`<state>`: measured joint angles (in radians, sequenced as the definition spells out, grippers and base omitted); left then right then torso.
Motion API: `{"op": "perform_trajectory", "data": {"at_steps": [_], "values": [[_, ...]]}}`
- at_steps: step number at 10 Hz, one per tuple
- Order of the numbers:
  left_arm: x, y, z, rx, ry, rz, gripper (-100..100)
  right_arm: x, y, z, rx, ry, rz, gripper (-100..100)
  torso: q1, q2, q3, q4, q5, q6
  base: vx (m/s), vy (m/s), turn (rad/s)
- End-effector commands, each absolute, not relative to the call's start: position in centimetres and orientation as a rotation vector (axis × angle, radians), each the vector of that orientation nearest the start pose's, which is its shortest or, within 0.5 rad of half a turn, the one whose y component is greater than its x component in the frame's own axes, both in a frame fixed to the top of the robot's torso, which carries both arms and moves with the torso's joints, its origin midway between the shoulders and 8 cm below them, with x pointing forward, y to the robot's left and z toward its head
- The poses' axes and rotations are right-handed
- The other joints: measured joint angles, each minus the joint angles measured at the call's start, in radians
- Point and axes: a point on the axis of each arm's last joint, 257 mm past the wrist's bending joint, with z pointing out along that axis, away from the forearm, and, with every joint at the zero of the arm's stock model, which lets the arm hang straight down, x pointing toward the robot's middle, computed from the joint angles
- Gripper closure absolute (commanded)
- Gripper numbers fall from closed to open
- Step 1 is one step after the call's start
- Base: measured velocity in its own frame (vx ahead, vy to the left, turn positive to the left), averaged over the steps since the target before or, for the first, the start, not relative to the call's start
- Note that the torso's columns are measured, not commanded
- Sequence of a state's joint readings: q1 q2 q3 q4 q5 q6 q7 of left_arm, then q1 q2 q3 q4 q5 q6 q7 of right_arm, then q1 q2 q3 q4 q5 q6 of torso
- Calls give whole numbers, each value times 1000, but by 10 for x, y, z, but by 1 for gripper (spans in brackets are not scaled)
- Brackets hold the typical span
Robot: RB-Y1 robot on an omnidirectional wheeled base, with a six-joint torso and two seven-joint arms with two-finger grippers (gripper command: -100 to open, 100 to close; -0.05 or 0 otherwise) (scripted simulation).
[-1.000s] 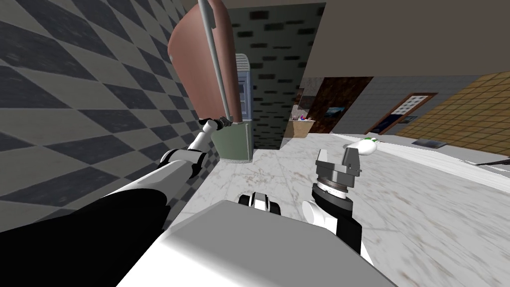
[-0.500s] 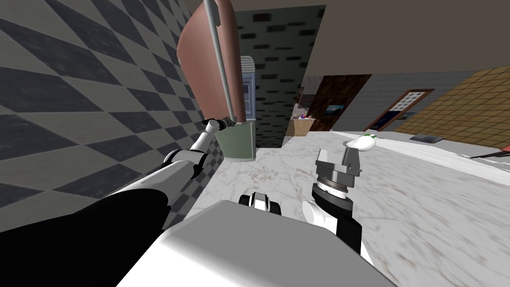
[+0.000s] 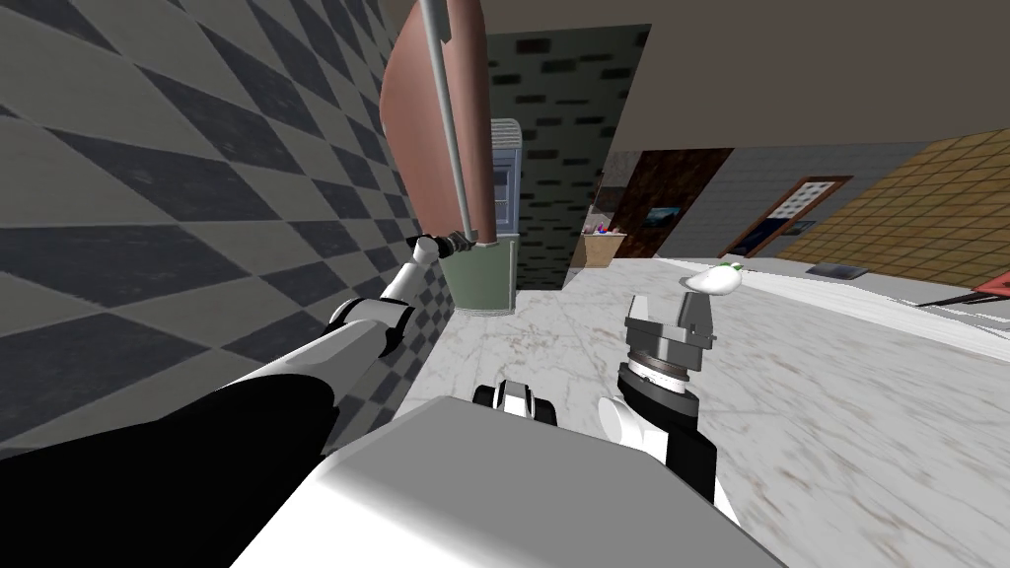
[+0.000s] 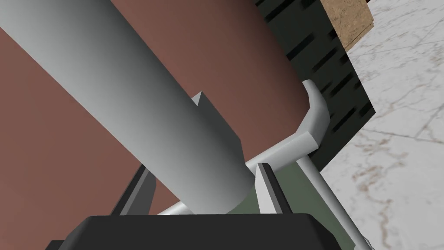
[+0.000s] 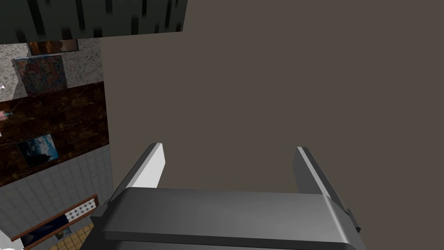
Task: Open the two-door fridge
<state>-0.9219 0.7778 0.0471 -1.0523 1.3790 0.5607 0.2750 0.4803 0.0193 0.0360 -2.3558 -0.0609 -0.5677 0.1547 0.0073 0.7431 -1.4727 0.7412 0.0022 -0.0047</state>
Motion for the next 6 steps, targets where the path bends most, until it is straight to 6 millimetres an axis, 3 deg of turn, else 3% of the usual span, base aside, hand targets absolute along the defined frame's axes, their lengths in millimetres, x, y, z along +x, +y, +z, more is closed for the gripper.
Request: {"op": "perform_trajectory", "data": {"at_steps": [1,4,6], "values": [[693,321,126,-1745,945,-2122,100,315,-271,75,537,478,1268,0,-3,-4,-2,0,-1,-1,-157,231,-4],[685,290,127,-1731,1028,-2169,100,315,-271,75,537,478,1268,0,-10,-2,0,-1,-3,3,-173,234,-6],[686,293,124,-1740,1023,-2164,100,315,-271,75,537,478,1268,0,-10,-2,-1,0,-4,3,-73,142,-21]]}}
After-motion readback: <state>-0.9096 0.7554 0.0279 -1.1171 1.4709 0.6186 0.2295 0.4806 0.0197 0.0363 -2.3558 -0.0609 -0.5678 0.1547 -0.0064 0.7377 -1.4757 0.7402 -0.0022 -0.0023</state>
